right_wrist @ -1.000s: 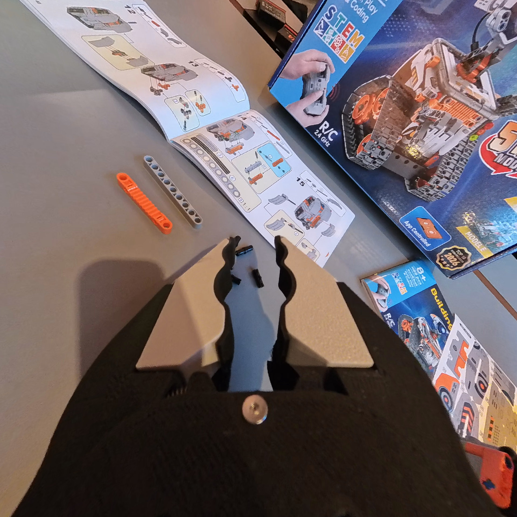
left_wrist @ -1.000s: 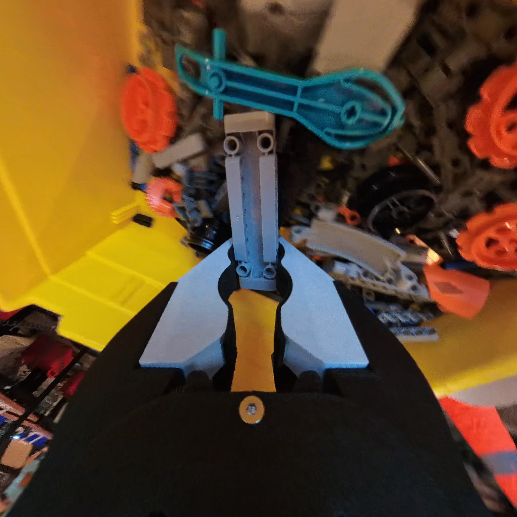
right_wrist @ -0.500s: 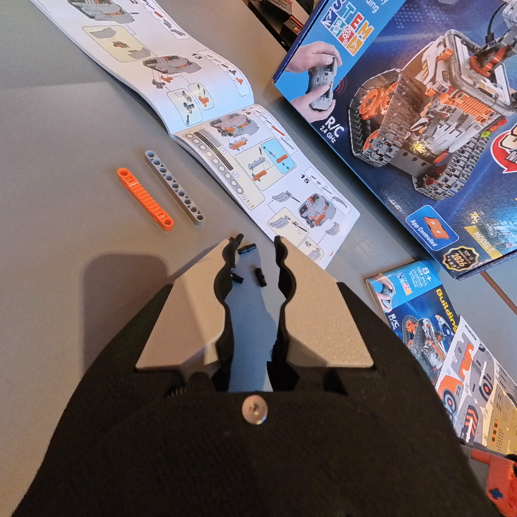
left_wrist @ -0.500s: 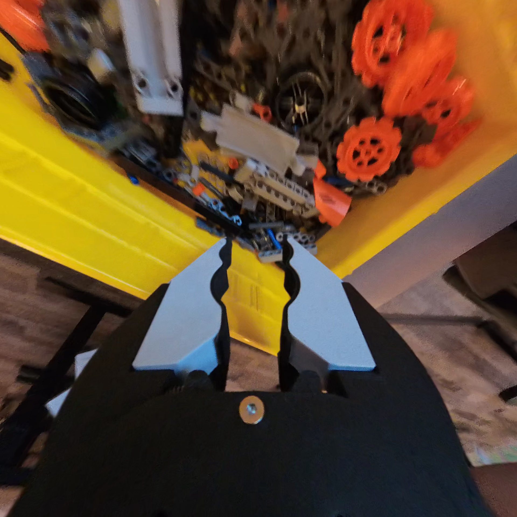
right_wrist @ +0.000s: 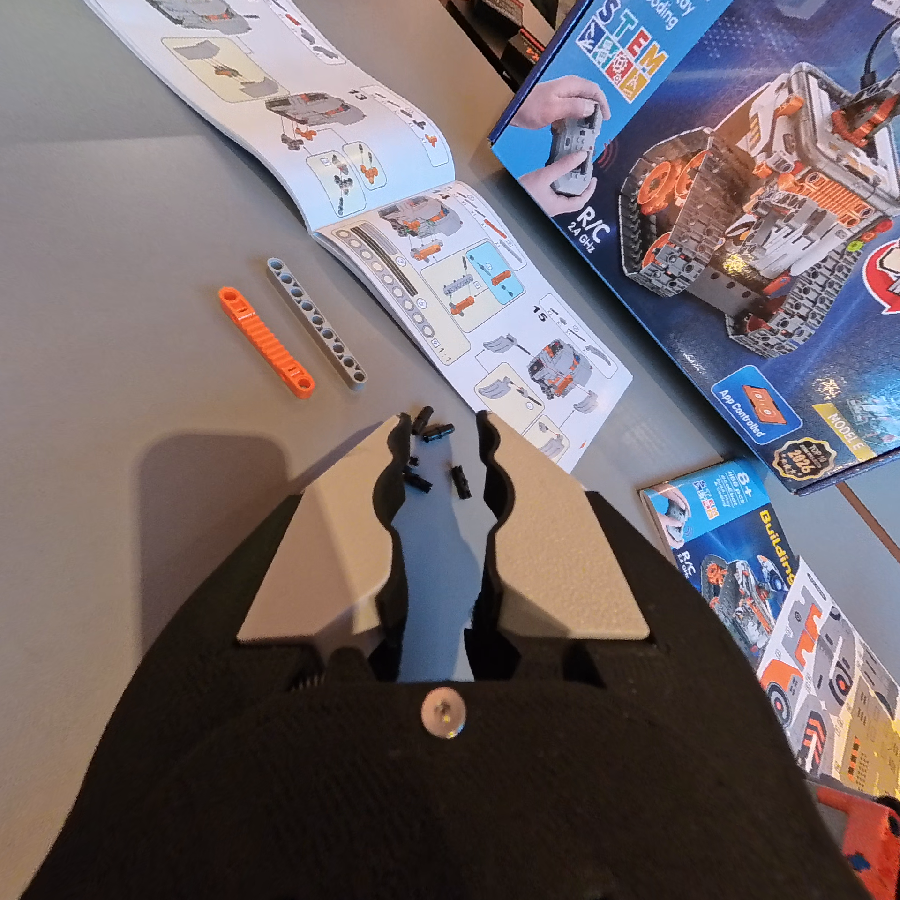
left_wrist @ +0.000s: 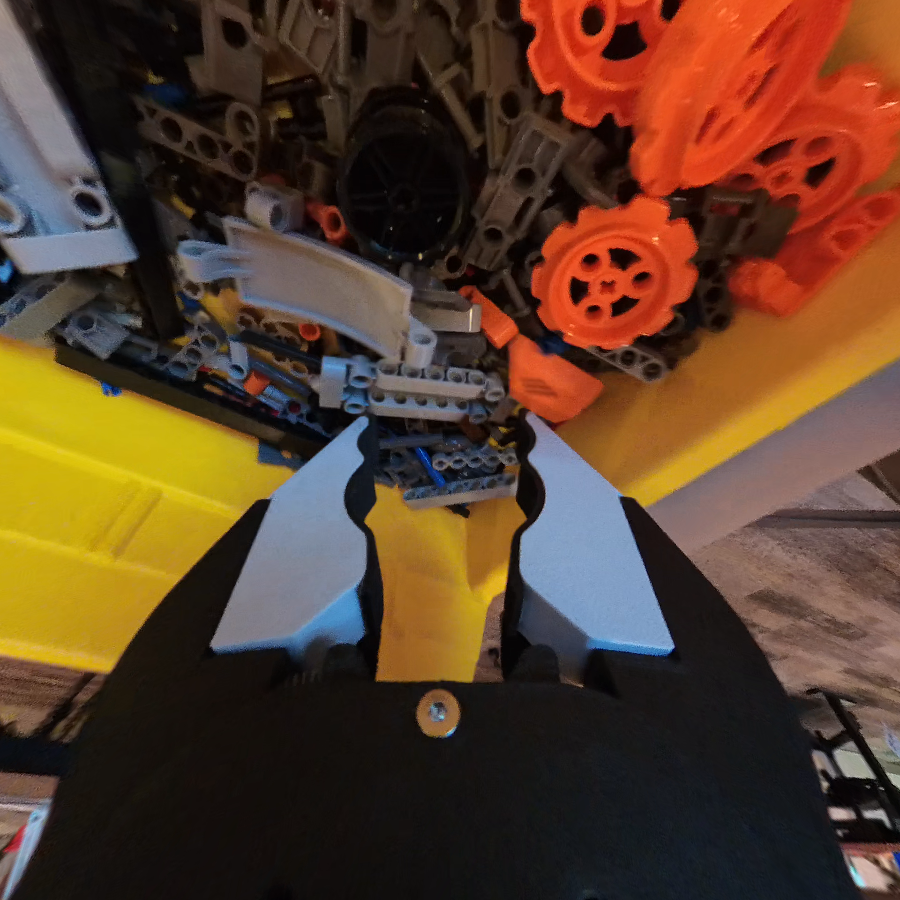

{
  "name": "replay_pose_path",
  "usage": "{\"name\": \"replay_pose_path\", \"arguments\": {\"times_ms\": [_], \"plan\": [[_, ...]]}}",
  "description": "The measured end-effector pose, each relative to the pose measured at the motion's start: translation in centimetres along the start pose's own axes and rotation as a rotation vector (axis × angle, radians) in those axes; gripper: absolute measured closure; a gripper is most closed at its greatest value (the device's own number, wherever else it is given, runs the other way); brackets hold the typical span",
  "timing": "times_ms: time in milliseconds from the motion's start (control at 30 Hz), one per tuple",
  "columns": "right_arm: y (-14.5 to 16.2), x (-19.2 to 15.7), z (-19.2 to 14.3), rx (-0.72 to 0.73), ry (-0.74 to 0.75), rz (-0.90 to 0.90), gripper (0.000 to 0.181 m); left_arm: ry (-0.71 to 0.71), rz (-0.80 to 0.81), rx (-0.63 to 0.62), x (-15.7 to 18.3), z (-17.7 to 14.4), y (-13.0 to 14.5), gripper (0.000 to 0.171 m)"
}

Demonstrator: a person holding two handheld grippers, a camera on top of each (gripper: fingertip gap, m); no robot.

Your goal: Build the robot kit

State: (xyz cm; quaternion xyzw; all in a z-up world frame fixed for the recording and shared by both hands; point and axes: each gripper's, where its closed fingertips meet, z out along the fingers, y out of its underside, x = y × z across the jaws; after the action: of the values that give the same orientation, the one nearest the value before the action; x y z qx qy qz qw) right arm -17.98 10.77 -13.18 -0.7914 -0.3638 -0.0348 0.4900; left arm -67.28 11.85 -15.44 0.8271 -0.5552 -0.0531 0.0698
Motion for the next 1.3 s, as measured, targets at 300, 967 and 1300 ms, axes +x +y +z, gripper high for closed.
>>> {"name": "replay_pose_path", "arguments": {"times_ms": [300, 967, 1300], "plan": [[0.1, -0.4, 0.2, -0.014, -0.01, -0.021, 0.155, -0.054, -0.025, 0.075, -2.6, 0.2, -2.9, 0.117], [0.5, -0.4, 0.5, -0.032, -0.019, -0.019, 0.155, 0.232, -0.38, 0.197, 1.2, -1.8, -1.9, 0.171], [0.2, -0.5, 0.2, -0.021, -0.022, -0.025, 0.155, 0.377, -0.633, 0.194, 1.3, -0.6, -1.9, 0.156]]}}
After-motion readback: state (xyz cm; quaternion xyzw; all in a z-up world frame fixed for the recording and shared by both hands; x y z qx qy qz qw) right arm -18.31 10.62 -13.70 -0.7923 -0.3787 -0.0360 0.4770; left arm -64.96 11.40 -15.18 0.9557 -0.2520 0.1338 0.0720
